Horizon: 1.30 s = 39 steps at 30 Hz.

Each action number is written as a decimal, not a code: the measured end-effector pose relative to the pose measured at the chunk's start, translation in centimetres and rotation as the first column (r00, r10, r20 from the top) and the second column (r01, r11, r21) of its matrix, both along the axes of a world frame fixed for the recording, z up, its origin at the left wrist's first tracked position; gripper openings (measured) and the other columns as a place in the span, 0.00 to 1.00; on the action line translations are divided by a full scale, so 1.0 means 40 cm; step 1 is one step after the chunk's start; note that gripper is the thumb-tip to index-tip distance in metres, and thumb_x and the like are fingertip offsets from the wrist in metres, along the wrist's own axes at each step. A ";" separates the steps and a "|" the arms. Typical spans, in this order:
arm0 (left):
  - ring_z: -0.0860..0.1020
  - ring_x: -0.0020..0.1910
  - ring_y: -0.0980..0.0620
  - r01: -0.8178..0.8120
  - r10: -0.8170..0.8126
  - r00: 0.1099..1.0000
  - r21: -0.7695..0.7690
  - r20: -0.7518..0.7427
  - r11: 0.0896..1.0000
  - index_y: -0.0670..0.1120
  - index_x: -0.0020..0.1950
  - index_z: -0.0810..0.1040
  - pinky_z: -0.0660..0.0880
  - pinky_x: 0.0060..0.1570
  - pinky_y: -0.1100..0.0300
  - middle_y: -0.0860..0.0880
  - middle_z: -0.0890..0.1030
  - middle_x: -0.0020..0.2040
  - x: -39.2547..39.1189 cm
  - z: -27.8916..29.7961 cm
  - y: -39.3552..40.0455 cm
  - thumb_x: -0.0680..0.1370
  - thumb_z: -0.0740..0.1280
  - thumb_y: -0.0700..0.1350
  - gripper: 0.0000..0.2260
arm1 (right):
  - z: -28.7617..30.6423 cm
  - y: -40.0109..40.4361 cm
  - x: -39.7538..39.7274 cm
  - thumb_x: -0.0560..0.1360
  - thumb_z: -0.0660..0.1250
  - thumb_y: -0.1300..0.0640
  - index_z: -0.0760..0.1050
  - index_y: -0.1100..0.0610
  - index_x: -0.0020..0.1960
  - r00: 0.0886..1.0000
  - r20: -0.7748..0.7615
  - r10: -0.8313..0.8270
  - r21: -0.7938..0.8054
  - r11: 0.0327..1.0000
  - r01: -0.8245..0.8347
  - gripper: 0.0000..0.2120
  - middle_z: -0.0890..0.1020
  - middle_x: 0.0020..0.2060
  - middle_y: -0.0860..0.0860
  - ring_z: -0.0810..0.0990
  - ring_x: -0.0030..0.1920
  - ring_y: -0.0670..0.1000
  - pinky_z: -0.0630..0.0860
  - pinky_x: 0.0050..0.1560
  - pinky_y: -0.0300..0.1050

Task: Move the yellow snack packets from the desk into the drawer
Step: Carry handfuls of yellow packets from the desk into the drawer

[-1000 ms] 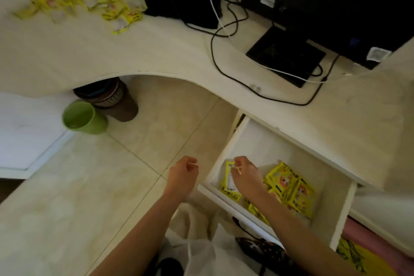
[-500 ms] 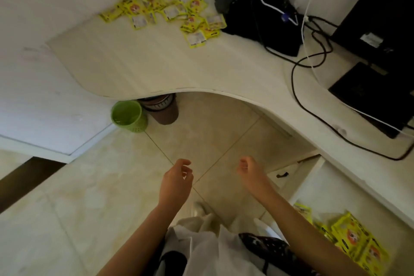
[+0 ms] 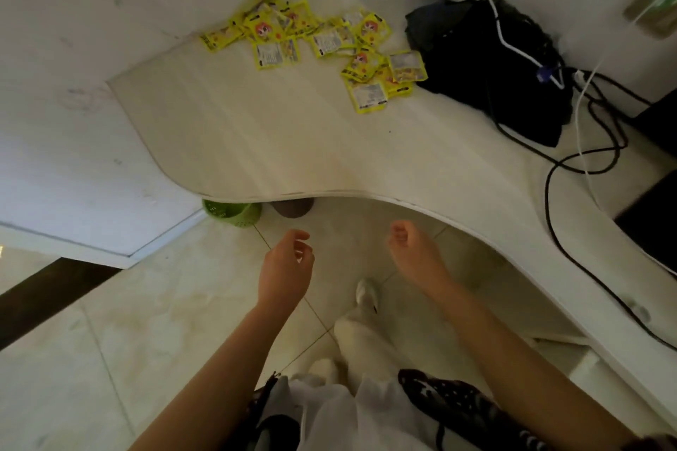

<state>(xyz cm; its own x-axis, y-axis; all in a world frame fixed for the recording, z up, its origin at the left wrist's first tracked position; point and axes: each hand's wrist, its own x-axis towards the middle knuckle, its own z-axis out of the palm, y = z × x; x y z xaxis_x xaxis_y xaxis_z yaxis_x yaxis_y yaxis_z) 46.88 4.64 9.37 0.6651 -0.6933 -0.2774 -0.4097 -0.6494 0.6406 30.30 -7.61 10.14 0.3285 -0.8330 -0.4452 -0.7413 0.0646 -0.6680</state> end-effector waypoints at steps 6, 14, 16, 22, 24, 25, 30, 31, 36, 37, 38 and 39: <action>0.78 0.46 0.53 -0.049 0.049 0.999 -0.030 -0.008 0.998 0.48 0.57 0.76 0.73 0.44 0.60 0.52 0.79 0.44 0.079 0.010 -0.187 0.78 0.63 0.42 0.08 | 0.020 -0.203 0.096 0.79 0.59 0.57 0.71 0.58 0.64 0.998 0.008 0.064 -0.029 0.998 -0.064 0.14 0.79 0.58 0.56 0.78 0.58 0.55 0.73 0.57 0.45; 0.79 0.45 0.52 -0.102 0.101 0.994 -0.012 -0.050 0.995 0.50 0.55 0.77 0.77 0.46 0.57 0.52 0.81 0.45 0.138 0.014 -0.411 0.77 0.64 0.43 0.08 | 0.055 -0.448 0.192 0.80 0.58 0.56 0.71 0.57 0.64 0.992 0.024 0.126 0.007 0.992 -0.126 0.14 0.77 0.60 0.55 0.75 0.60 0.53 0.70 0.49 0.40; 0.79 0.45 0.52 -0.093 0.092 0.994 -0.009 -0.060 0.996 0.50 0.54 0.77 0.76 0.46 0.57 0.52 0.80 0.44 0.154 0.014 -0.468 0.77 0.63 0.43 0.08 | 0.059 -0.505 0.215 0.79 0.59 0.56 0.71 0.57 0.64 0.992 0.013 0.123 -0.001 0.992 -0.123 0.15 0.77 0.60 0.55 0.76 0.60 0.53 0.71 0.48 0.41; 0.79 0.46 0.49 -0.060 0.062 0.991 0.018 -0.117 0.998 0.47 0.55 0.78 0.74 0.46 0.58 0.50 0.80 0.46 0.217 0.006 -0.654 0.76 0.63 0.41 0.09 | 0.059 -0.670 0.273 0.79 0.60 0.57 0.71 0.59 0.64 0.996 -0.032 0.080 -0.048 0.996 -0.081 0.15 0.78 0.59 0.55 0.76 0.60 0.55 0.69 0.50 0.41; 0.78 0.47 0.49 -0.046 0.049 0.990 0.025 -0.134 0.999 0.47 0.55 0.77 0.72 0.46 0.59 0.50 0.80 0.47 0.242 -0.003 -0.712 0.76 0.63 0.41 0.10 | 0.057 -0.726 0.295 0.78 0.60 0.58 0.71 0.60 0.64 0.997 -0.050 0.060 -0.061 0.996 -0.063 0.15 0.78 0.59 0.57 0.76 0.60 0.56 0.68 0.50 0.40; 0.78 0.47 0.49 -0.042 0.047 0.988 0.032 -0.150 0.999 0.46 0.56 0.77 0.71 0.45 0.60 0.50 0.80 0.47 0.254 -0.008 -0.740 0.76 0.63 0.41 0.10 | 0.055 -0.753 0.307 0.78 0.60 0.58 0.71 0.61 0.64 0.997 -0.065 0.045 -0.069 0.996 -0.050 0.15 0.78 0.59 0.58 0.76 0.60 0.57 0.68 0.50 0.41; 0.77 0.53 0.47 -0.061 0.086 0.968 0.108 -0.236 0.992 0.44 0.61 0.74 0.72 0.48 0.58 0.46 0.79 0.54 0.304 -0.025 -0.864 0.75 0.65 0.41 0.15 | 0.042 -0.877 0.374 0.77 0.62 0.60 0.70 0.64 0.64 0.988 -0.154 -0.010 -0.132 0.991 -0.011 0.16 0.77 0.60 0.62 0.75 0.60 0.61 0.71 0.53 0.45; 0.77 0.54 0.46 -0.067 0.098 0.963 0.128 -0.253 0.989 0.44 0.62 0.73 0.72 0.49 0.57 0.45 0.78 0.56 0.309 -0.033 -0.884 0.74 0.65 0.42 0.16 | 0.038 -0.898 0.388 0.77 0.62 0.60 0.70 0.64 0.64 0.986 -0.168 -0.019 -0.131 0.991 -0.003 0.17 0.77 0.60 0.62 0.75 0.60 0.61 0.71 0.54 0.46; 0.72 0.61 0.41 -0.039 0.076 0.979 0.196 -0.189 0.980 0.43 0.66 0.67 0.70 0.61 0.49 0.43 0.73 0.63 0.300 -0.074 -0.962 0.75 0.68 0.51 0.24 | 0.008 -0.968 0.442 0.76 0.63 0.58 0.64 0.66 0.66 0.951 -0.306 -0.036 -0.134 0.991 -0.005 0.22 0.71 0.63 0.66 0.72 0.62 0.65 0.72 0.58 0.53; 0.70 0.63 0.41 -0.024 0.055 0.989 0.219 -0.134 0.975 0.43 0.67 0.66 0.68 0.62 0.49 0.43 0.72 0.64 0.292 -0.079 -0.975 0.75 0.67 0.54 0.26 | 0.000 -0.977 0.449 0.76 0.62 0.57 0.63 0.67 0.67 0.940 -0.341 -0.031 -0.123 0.992 -0.012 0.23 0.71 0.64 0.66 0.71 0.63 0.66 0.72 0.59 0.54; 0.69 0.64 0.40 -0.023 0.044 0.995 0.237 -0.086 0.971 0.42 0.67 0.65 0.67 0.61 0.48 0.43 0.70 0.65 0.285 -0.083 -0.987 0.75 0.67 0.56 0.28 | -0.009 -0.985 0.455 0.76 0.62 0.56 0.61 0.67 0.67 0.928 -0.373 -0.024 -0.112 0.994 -0.020 0.24 0.70 0.64 0.66 0.70 0.64 0.66 0.71 0.60 0.54; 0.68 0.64 0.40 -0.034 0.049 0.998 0.252 -0.051 0.967 0.42 0.67 0.65 0.68 0.60 0.48 0.44 0.70 0.65 0.277 -0.085 -0.999 0.74 0.67 0.58 0.29 | -0.019 -0.992 0.459 0.77 0.62 0.55 0.60 0.66 0.68 0.915 -0.404 -0.015 -0.105 0.994 -0.030 0.26 0.69 0.65 0.66 0.69 0.65 0.66 0.70 0.61 0.54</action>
<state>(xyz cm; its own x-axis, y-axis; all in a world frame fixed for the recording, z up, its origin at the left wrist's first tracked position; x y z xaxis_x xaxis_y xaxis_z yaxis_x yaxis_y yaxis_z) 57.96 -35.31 5.98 0.6703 -0.5689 -0.4765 -0.3470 -0.8078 0.4765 48.65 -47.27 9.36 0.1460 -0.8812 -0.4496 -0.9494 0.0029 -0.3141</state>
